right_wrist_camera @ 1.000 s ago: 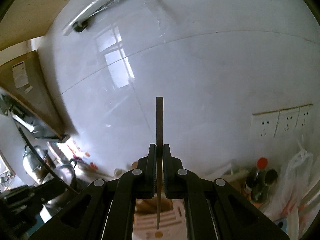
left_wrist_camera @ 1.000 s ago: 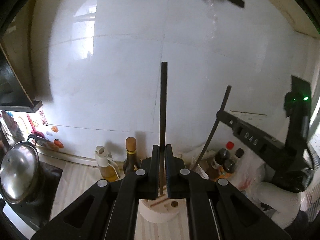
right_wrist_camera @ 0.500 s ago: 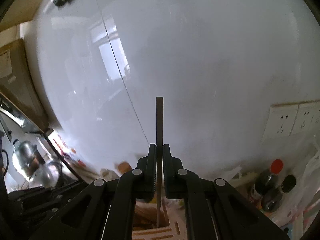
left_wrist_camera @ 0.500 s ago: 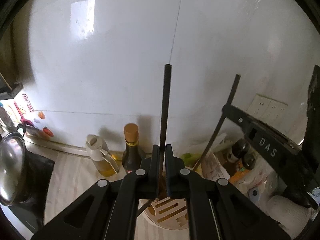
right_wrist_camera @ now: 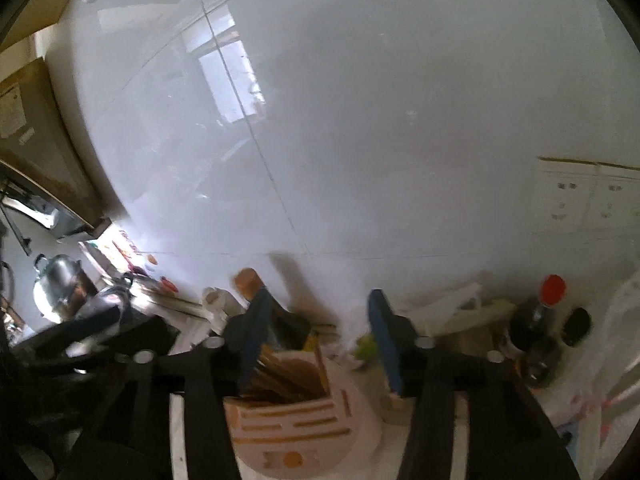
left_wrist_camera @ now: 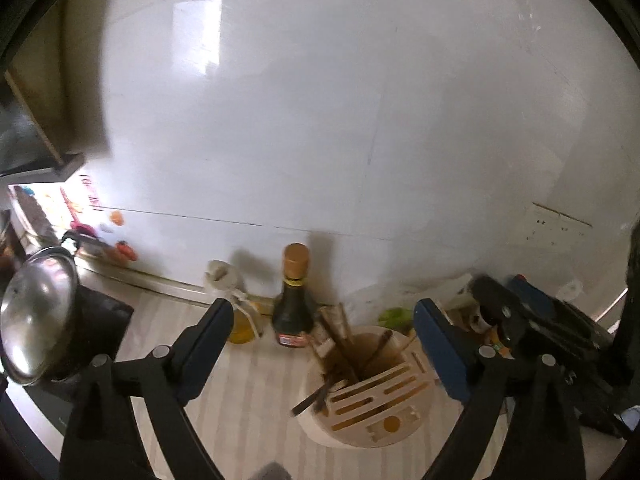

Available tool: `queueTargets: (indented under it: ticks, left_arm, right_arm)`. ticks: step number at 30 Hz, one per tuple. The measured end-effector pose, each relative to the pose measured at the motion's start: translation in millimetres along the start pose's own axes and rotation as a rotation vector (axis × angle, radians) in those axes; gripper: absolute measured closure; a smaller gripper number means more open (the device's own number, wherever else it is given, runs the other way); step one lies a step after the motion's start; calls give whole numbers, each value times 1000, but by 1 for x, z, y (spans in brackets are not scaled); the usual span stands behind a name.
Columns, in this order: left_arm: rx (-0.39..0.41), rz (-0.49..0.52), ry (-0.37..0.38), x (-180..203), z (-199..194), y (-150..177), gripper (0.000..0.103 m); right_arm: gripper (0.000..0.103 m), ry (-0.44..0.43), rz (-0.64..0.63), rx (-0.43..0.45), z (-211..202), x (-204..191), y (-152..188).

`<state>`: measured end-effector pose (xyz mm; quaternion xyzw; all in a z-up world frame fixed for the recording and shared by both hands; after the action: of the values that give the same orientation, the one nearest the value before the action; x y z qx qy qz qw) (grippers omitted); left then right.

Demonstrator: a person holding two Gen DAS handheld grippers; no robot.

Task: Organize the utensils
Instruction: 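Lower the left tool's chopstick into the holder while the right tool lowers its chopstick there, then open both grippers over the holder and pull both tools back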

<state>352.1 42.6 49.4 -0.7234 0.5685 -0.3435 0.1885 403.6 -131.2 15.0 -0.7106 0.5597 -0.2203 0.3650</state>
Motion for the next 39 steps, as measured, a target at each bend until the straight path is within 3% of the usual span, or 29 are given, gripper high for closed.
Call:
queueTargets:
  ticks: [3,6,8,14,22,31,39]
  left_arm:
    - [27,15,-55,-11,-3,9,0]
    - [28,36,-127,-22,-2,27,0]
    - [12,39,-150,-26,0,37,0]
    - [2,41,-188,-36,-1,63,0]
    - [29,34,-187,-39,-26,82,0]
    - [86,58,-132,-45,-99,108,0]
    - [120,114,-75,-58,-182,133,0]
  right_arm:
    - [22,62,-4,-24,-9,5,18]
    - [6,117,-17,-64,-12,10,41]
    - [1,165,-39,-96,-12,11,57]
    - [0,234,-99,-121,-19,4,83]
    - [0,260,-139,-84,-53,-11,88]
    - [0,309,-112,-38,-125,-33,107]
    - [0,385,-71,39,-228,-79,128]
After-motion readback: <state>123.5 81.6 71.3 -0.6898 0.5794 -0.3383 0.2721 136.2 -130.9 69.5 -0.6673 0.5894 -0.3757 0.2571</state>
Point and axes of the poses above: each gripper's, at about its wrist camera, not at the fingertips, and z roughly the way its jaws point, x to its right, y to its underside, the point moved 6 cm from there along z, roughly the way its jaws point, and after that the axes turned 14 degrees about -z, right-handed, at the moved point
